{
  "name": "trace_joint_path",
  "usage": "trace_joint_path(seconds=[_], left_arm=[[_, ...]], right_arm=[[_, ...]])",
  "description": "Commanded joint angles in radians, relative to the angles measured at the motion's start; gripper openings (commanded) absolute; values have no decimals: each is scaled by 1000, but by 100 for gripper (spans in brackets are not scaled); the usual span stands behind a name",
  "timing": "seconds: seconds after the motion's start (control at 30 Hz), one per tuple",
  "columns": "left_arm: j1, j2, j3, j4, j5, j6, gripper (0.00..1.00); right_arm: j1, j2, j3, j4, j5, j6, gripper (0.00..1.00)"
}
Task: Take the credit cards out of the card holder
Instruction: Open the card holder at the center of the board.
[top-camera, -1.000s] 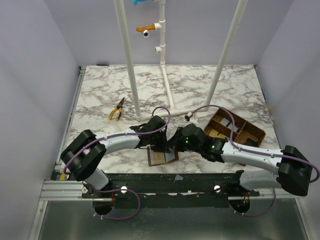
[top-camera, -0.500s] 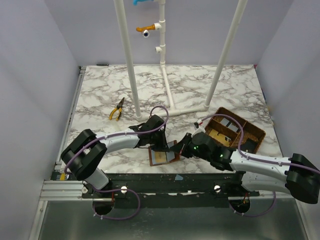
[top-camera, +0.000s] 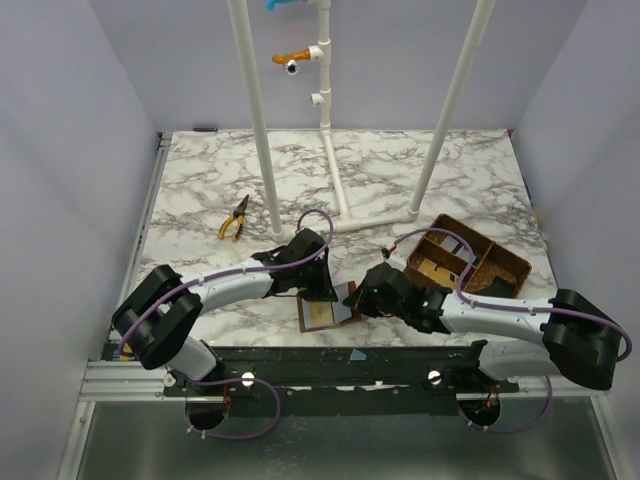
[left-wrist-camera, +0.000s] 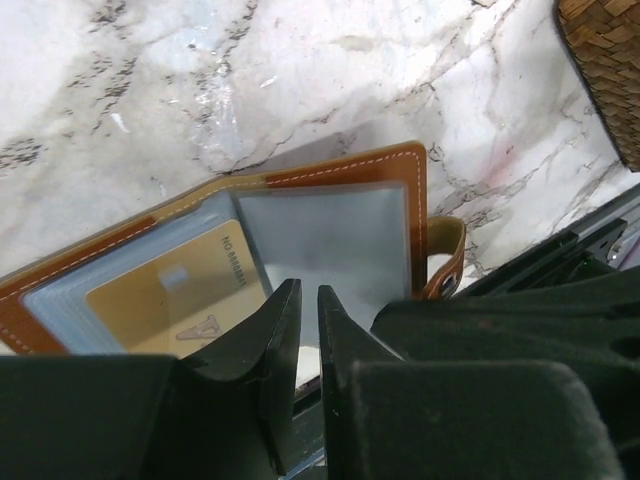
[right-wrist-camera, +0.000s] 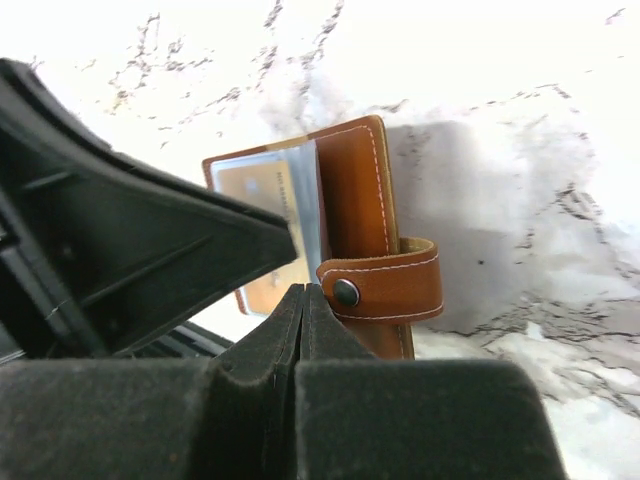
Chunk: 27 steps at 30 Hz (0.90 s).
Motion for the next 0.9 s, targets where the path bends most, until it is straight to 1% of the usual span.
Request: trace_joint_path(seconds=[0.0,0.07,0.27,0.47,0.6,0.63,0.77,0.8,0.87], left_arm=[[5,-67,-32,-49,-69,23,14],[6,-97,-47,-72,-96,33,15],[16,-186,-109,-120,-153,52,15],[19,-212,-123,-156,-190,69,13],[20,-222,-121,-181,-222,78,13],[20,-224,-121,-184,-227,80,13],[22,-221,-123,-172,-223,92,13],[22,-219,-122,-170,-220,94,13],[21,-213,-117,-169,-217,96,13]], right_arm=[[4,29,30,-118,109,-8,1],[5,64,30,-127,115,-10,1],[4,167,38,-72,55,-31,1],[4,153,87,-78,41,-62,1],[4,139,111,-47,0,-90,12],[4,139,110,-30,-17,-94,17],[2,160,105,23,-51,-105,31],[-4,168,103,30,-66,-106,33],[-18,177,90,56,-96,-102,33]])
